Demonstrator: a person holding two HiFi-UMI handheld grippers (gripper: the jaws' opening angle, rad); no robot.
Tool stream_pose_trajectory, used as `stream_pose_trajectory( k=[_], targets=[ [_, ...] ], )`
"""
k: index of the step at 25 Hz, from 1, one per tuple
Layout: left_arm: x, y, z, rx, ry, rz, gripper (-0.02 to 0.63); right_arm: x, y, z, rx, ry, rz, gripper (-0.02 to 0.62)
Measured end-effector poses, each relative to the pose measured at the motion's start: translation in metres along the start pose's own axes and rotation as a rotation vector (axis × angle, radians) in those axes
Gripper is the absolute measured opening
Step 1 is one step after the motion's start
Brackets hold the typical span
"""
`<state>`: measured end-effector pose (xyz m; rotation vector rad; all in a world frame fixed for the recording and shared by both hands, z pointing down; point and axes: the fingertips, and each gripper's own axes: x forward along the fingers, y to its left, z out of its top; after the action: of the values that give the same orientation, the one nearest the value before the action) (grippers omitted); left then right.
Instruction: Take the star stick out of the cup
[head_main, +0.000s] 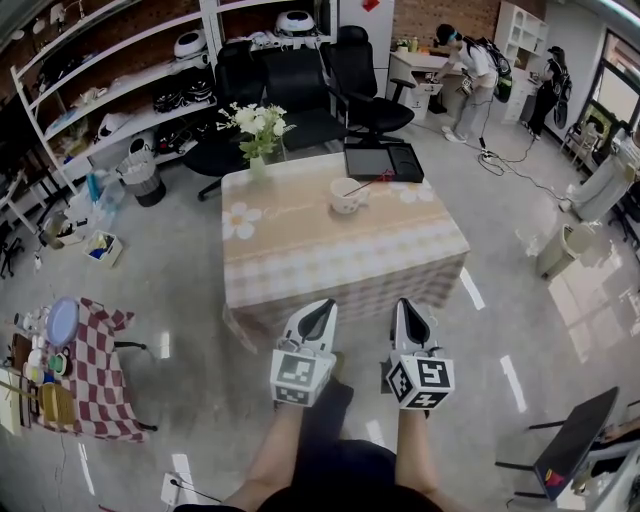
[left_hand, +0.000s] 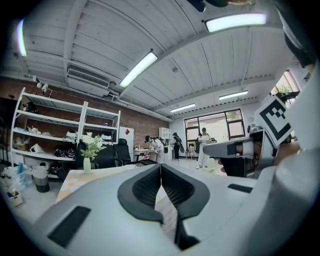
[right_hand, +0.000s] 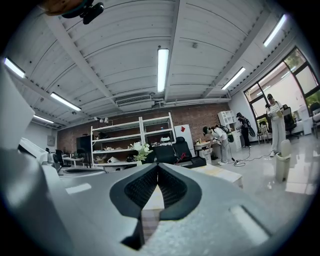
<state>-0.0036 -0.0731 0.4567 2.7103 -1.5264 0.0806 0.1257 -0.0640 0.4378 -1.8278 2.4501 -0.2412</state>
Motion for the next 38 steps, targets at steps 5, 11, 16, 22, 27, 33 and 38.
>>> stream_pose_trajectory(
  k=[5, 11, 16, 22, 27, 33, 38],
  targets=[
    [0.014, 0.006, -0.003, 0.002, 0.002, 0.002, 0.012, 0.013, -0.009, -0.002, 0.004, 0.000, -0.004, 0.003],
    [0.037, 0.023, -0.004, 0.001, 0.009, 0.005, 0.012, 0.043, -0.013, -0.004, 0.014, 0.007, 0.004, 0.003],
    [0.063, 0.037, -0.006, -0.001, 0.016, 0.003, 0.012, 0.071, -0.019, -0.005, 0.013, 0.016, 0.009, 0.003],
    [0.096, 0.061, -0.002, -0.005, 0.029, 0.003, 0.012, 0.112, -0.028, 0.001, 0.016, 0.022, 0.010, 0.002],
    [0.127, 0.082, 0.000, -0.010, 0.036, 0.005, 0.012, 0.148, -0.036, 0.004, 0.019, 0.032, 0.011, 0.003],
    [0.165, 0.107, 0.006, -0.014, 0.044, -0.002, 0.012, 0.189, -0.049, 0.011, 0.024, 0.037, -0.007, 0.003],
    [0.199, 0.123, 0.009, -0.017, 0.048, -0.018, 0.012, 0.223, -0.064, 0.016, 0.029, 0.038, -0.026, 0.002]
  ],
)
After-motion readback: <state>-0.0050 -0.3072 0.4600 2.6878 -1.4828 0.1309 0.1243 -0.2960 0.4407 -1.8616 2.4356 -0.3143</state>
